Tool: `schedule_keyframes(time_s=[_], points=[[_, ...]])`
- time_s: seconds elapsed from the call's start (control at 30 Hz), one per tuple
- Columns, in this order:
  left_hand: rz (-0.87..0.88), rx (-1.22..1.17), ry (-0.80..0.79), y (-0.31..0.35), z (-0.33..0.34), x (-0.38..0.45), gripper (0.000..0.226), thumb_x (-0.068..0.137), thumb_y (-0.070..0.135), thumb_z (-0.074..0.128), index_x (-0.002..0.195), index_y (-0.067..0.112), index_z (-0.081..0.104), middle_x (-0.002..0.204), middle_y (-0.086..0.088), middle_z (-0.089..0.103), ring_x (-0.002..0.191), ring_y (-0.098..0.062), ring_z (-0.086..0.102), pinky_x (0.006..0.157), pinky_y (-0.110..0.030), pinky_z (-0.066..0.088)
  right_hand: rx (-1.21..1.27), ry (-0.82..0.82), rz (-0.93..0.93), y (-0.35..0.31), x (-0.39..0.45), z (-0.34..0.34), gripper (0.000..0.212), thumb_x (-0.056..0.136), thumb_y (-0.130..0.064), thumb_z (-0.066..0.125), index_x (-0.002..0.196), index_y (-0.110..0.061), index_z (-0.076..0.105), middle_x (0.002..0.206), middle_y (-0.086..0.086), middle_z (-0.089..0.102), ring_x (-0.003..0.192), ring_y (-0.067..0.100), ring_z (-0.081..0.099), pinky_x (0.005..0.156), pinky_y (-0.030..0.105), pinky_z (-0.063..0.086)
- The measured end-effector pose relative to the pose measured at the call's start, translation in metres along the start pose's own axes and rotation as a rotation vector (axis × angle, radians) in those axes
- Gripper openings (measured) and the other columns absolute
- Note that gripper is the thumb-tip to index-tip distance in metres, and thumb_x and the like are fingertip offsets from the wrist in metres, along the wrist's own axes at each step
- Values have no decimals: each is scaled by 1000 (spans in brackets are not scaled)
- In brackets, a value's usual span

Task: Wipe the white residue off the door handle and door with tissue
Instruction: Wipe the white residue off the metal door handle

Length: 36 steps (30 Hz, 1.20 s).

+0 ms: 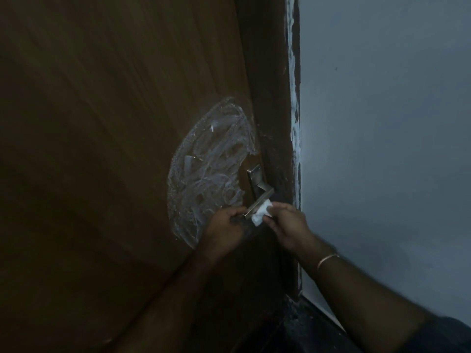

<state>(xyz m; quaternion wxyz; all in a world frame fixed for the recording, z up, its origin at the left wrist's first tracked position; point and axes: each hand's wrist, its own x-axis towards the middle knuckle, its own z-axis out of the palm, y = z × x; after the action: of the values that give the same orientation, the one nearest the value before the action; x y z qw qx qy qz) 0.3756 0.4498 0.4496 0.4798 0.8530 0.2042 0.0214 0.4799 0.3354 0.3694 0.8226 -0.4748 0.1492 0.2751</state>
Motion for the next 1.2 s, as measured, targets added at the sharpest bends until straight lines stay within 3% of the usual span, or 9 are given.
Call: schedule_keyframes(time_s=[0.1, 0.2, 0.33, 0.43, 0.57, 0.73, 0.93, 1.1, 1.2], points=[[-31, -57, 37, 1, 1, -5, 19, 87, 28, 70, 98, 41, 65, 92, 24, 66, 80, 13, 62, 56, -7, 46, 2, 96, -51, -10, -14, -8, 12, 89, 6, 60, 88, -4, 67, 109, 17, 64, 97, 28, 65, 67, 28, 57], [-73, -59, 125, 1, 2, -6, 36, 94, 17, 59, 127, 29, 61, 124, 12, 61, 101, 1, 57, 80, -22, 51, 31, 92, -115, -24, -30, -10, 13, 89, 7, 60, 89, -4, 65, 115, 17, 60, 98, 28, 64, 65, 27, 57], [-5, -79, 219, 10, 4, -9, 34, 98, 10, 49, 128, 22, 61, 130, 6, 60, 107, -3, 57, 82, -19, 48, 20, -128, -110, -39, -55, -4, 19, 92, 1, 61, 109, -5, 63, 116, 16, 62, 107, 30, 64, 71, 28, 62], [18, -179, 228, 14, 9, -10, 29, 100, 23, 52, 127, 19, 63, 125, 1, 64, 112, -13, 61, 94, -34, 52, 53, -314, 3, -44, -66, 2, 25, 93, 1, 58, 118, -1, 61, 118, 20, 65, 104, 29, 67, 76, 31, 61], [-80, -647, 50, 14, 11, -8, 28, 100, 31, 51, 112, 13, 69, 97, -6, 75, 84, -14, 72, 68, -28, 55, -6, -426, 45, -47, -71, 3, 27, 94, 0, 56, 120, 2, 59, 116, 21, 66, 99, 30, 69, 79, 35, 61], [-72, -842, -63, 10, 10, -1, 22, 96, 20, 57, 111, 10, 71, 108, -13, 74, 96, -23, 73, 72, -28, 58, -287, -384, -115, -54, -72, 6, 13, 92, 0, 58, 101, -2, 68, 97, 12, 72, 89, 23, 70, 72, 30, 61], [-17, -759, -7, 13, 9, 3, 14, 89, 19, 67, 99, 11, 72, 101, -7, 76, 95, -23, 73, 77, -32, 59, -367, -345, -165, -63, -70, 7, 13, 93, -2, 59, 97, -3, 70, 106, 17, 70, 101, 31, 66, 87, 41, 56], [45, -575, 160, 20, 12, 2, 12, 87, 26, 71, 83, 16, 66, 81, 0, 74, 77, -12, 71, 63, -25, 54, -265, -403, -88, -72, -73, 11, 12, 96, -5, 55, 97, -4, 66, 102, 15, 69, 94, 27, 68, 66, 33, 59], [106, -538, 235, 24, 10, 2, 11, 87, 23, 72, 84, 16, 64, 76, -2, 72, 67, -11, 69, 54, -20, 50, -198, -465, 2, -76, -74, 8, 18, 93, -8, 60, 109, -2, 66, 103, 16, 73, 94, 27, 71, 69, 32, 61]])
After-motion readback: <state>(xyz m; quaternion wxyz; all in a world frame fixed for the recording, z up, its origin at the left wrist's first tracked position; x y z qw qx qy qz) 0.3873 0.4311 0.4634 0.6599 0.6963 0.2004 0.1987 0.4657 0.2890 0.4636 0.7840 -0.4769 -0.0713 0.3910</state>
